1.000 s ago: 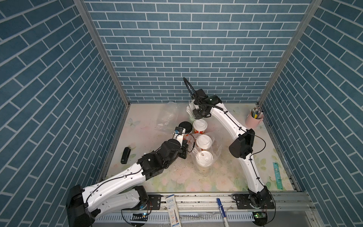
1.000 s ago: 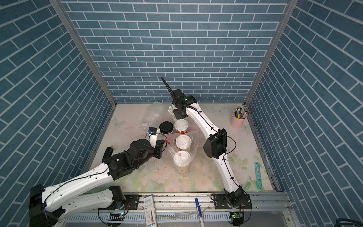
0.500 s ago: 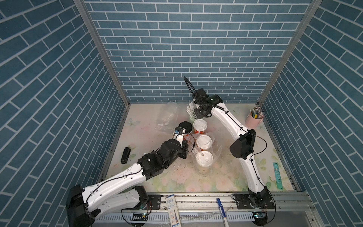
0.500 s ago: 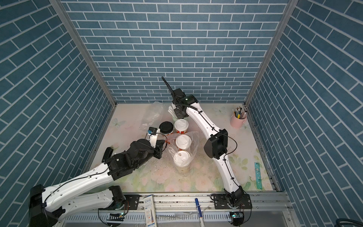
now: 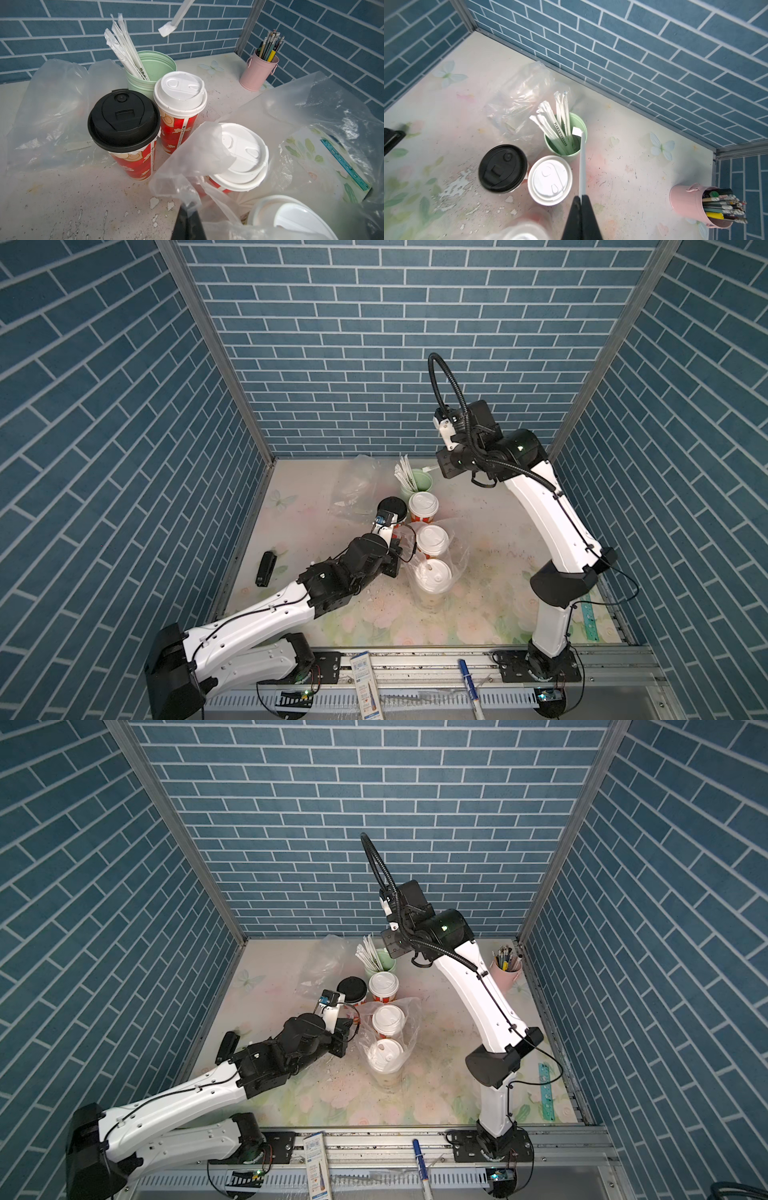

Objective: Pack milk tea into plastic carrier bags
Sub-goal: Pick up the straw from the container, then place the straw in the plastic carrier bag.

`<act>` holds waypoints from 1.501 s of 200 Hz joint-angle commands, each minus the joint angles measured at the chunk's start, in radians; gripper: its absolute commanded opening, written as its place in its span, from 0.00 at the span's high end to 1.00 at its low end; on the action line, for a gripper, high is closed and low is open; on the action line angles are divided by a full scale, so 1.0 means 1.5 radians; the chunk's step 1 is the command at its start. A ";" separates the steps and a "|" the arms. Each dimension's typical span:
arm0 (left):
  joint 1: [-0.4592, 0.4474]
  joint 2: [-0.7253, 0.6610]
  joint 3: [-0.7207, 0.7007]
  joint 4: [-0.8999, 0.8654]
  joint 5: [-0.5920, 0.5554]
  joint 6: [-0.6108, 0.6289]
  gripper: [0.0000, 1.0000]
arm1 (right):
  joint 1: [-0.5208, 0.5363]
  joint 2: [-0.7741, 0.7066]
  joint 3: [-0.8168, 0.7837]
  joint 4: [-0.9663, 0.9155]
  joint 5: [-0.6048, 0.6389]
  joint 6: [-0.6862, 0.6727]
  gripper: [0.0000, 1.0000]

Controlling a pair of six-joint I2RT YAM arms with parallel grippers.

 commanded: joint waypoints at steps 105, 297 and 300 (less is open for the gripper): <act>0.002 -0.035 -0.037 0.077 0.102 0.042 1.00 | 0.146 -0.282 -0.227 -0.154 -0.191 0.105 1.00; 0.001 -0.035 -0.048 0.127 0.135 0.044 1.00 | 0.225 -0.209 -0.194 -0.316 -0.267 0.099 1.00; 0.001 -0.035 -0.048 0.128 0.136 0.044 1.00 | 0.225 -0.206 -0.192 -0.317 -0.267 0.098 1.00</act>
